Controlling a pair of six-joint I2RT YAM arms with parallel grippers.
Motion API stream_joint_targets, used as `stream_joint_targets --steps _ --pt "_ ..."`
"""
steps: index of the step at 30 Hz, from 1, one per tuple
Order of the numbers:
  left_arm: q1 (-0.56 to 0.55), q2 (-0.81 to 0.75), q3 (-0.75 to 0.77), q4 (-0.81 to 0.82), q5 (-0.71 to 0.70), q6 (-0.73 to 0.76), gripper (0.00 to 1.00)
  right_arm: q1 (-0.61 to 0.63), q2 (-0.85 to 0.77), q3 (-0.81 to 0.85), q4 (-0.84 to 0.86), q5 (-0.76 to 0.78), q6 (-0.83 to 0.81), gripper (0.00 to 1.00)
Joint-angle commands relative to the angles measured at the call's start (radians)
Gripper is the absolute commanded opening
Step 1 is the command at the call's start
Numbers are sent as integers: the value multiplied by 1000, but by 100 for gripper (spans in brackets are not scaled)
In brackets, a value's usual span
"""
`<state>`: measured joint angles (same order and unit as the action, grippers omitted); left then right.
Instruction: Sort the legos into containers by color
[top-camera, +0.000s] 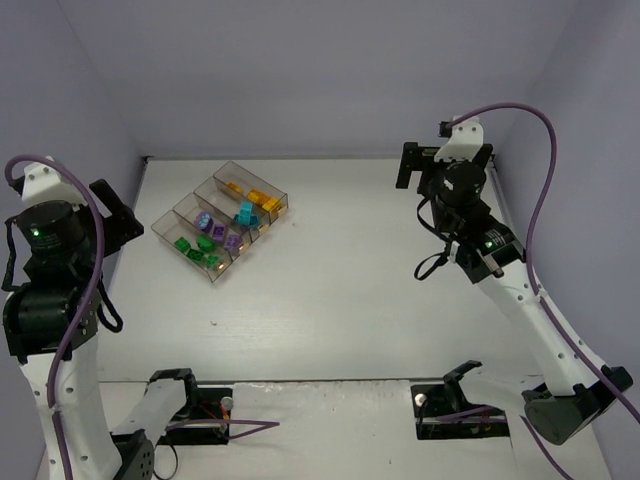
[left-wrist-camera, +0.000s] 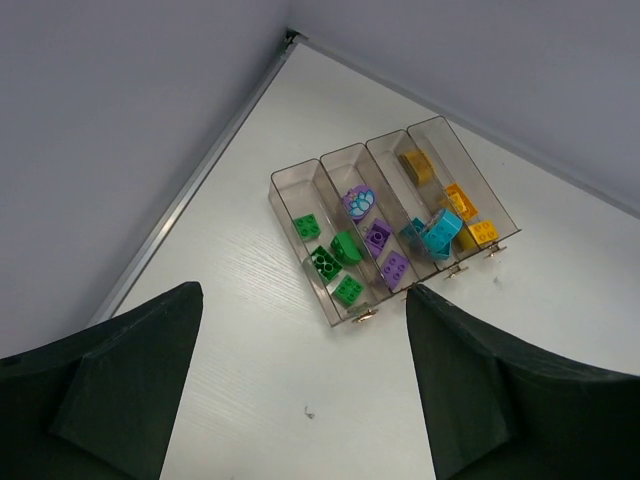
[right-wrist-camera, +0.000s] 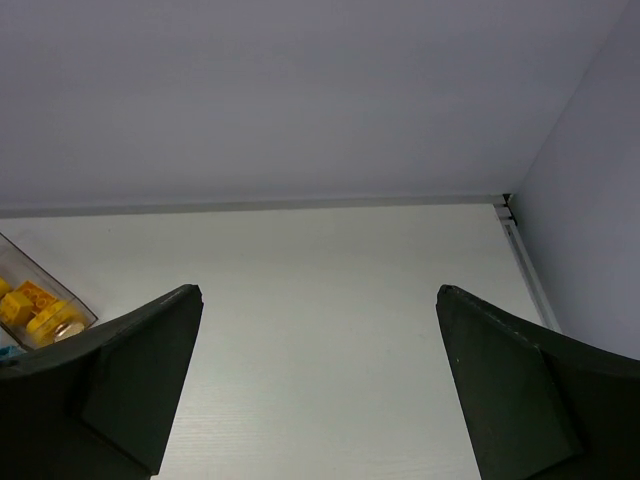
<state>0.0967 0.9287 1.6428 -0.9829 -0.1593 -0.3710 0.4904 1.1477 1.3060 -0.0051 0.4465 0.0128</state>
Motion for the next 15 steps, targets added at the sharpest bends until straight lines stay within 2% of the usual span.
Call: stream_joint_targets --steps 1,15 --pt "-9 39 52 7 -8 7 76 0 -55 -20 50 35 -13 100" --pt "-17 78 106 -11 -92 24 76 0 -102 -53 74 66 -30 100"
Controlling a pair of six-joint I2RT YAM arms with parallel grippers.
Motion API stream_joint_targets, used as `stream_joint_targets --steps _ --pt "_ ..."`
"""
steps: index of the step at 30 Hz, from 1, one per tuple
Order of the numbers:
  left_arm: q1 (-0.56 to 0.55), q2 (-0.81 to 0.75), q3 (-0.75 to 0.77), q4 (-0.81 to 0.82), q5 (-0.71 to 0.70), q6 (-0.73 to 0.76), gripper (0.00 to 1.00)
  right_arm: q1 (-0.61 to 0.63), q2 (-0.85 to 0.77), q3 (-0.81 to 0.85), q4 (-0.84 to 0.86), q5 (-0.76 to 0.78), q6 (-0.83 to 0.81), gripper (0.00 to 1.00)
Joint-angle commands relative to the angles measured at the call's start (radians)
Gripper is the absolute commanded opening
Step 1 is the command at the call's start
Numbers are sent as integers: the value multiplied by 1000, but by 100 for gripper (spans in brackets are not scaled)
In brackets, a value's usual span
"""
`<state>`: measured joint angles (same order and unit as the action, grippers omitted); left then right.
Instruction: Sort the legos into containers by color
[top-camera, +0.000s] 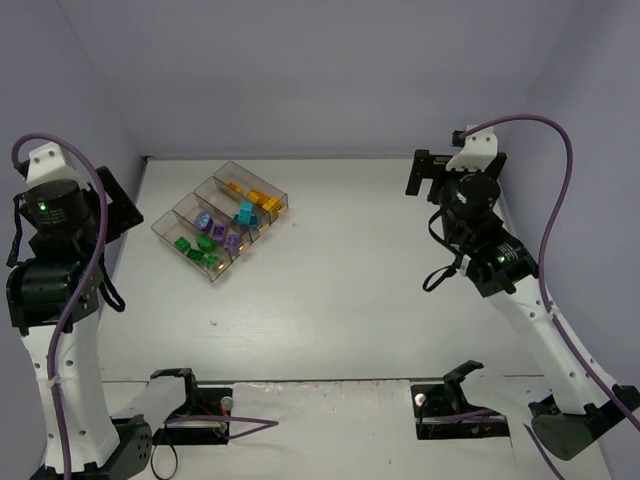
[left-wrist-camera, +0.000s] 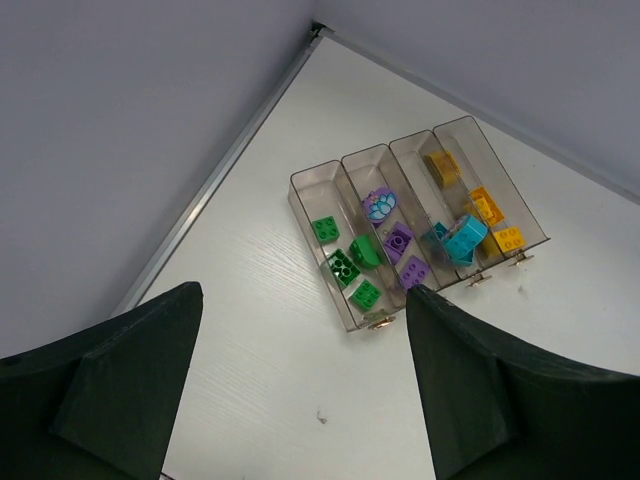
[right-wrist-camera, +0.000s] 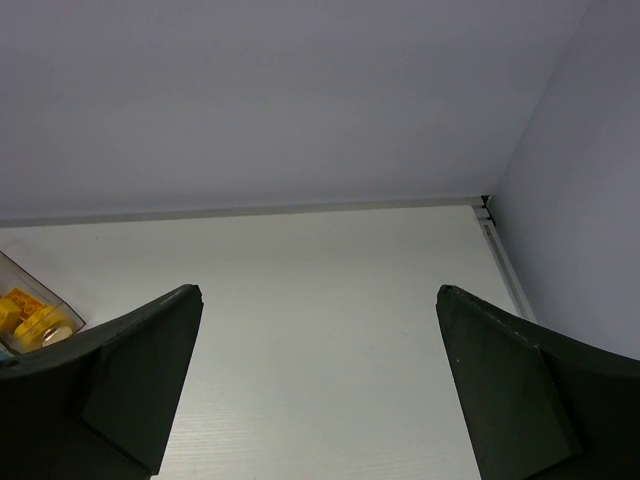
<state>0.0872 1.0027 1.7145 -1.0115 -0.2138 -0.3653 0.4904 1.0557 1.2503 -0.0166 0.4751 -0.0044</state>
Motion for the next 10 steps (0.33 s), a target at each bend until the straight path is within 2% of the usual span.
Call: stream_joint_targets --steps 1,10 --pt "-9 5 33 17 -44 19 76 -1 -10 6 89 34 -11 100" --pt "-17 2 16 19 -61 19 76 0 18 20 92 39 -3 100"
